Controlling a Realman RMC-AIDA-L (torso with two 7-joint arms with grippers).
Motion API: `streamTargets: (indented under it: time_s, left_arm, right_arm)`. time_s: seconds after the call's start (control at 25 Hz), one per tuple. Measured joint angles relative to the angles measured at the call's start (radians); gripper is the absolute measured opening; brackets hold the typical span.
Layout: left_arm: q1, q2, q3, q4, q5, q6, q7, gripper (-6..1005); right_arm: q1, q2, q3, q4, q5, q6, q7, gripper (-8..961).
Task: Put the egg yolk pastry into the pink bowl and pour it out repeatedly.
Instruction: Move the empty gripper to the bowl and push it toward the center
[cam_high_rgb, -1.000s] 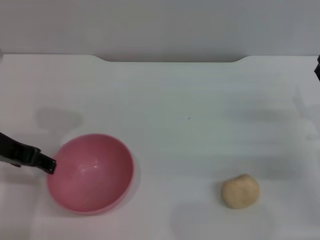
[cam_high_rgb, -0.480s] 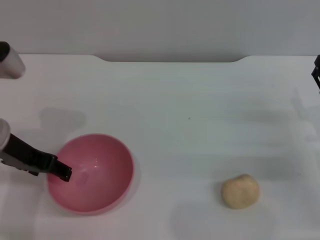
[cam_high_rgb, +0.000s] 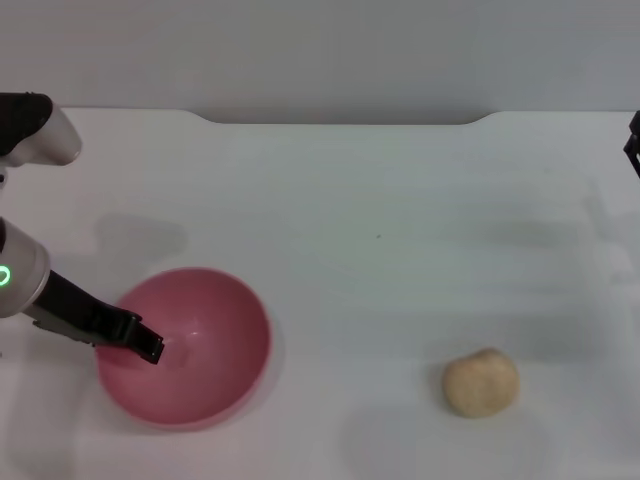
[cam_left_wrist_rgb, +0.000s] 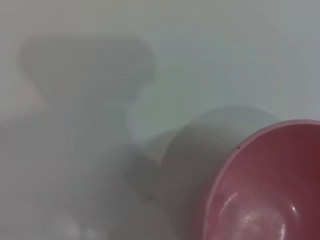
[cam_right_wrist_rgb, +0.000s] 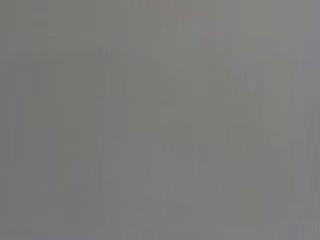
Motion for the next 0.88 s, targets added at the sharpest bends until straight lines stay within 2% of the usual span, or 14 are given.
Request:
streamTargets:
  time_s: [0.28,0.4,0.6,0.84,0.88]
  left_arm:
    - [-0.006,0.002,0.01,-0.013,-0.011,0.005,0.013,663]
    - [-0.009,0.002,0.01,-0.025,-0.011,0.006,0.014,424]
    - [-0.01,0.003,0.012,-0.026,-0.011,0.007,0.021,184]
    - [-0.01,0.003,0.012,-0.026,-0.01,0.007,0.025,1]
    - [-0.01,0.003,0.012,-0.026,-0.009,0.009,0.025,0]
  right_arm:
    - [-0.011,0.0,0.003,0.0,0.0,-0.014,0.0,744]
    - [-0.011,0.0,0.004,0.0,0.0,-0.015,0.0,744]
    - [-0.012,0.0,0.004,0.002,0.001,-0.023,0.0,744]
    - [-0.012,-0.001,0.004,0.007,0.0,-0.023,0.008,743]
    - [-0.01,-0.001,0.004,0.007,0.0,-0.022,0.011,743]
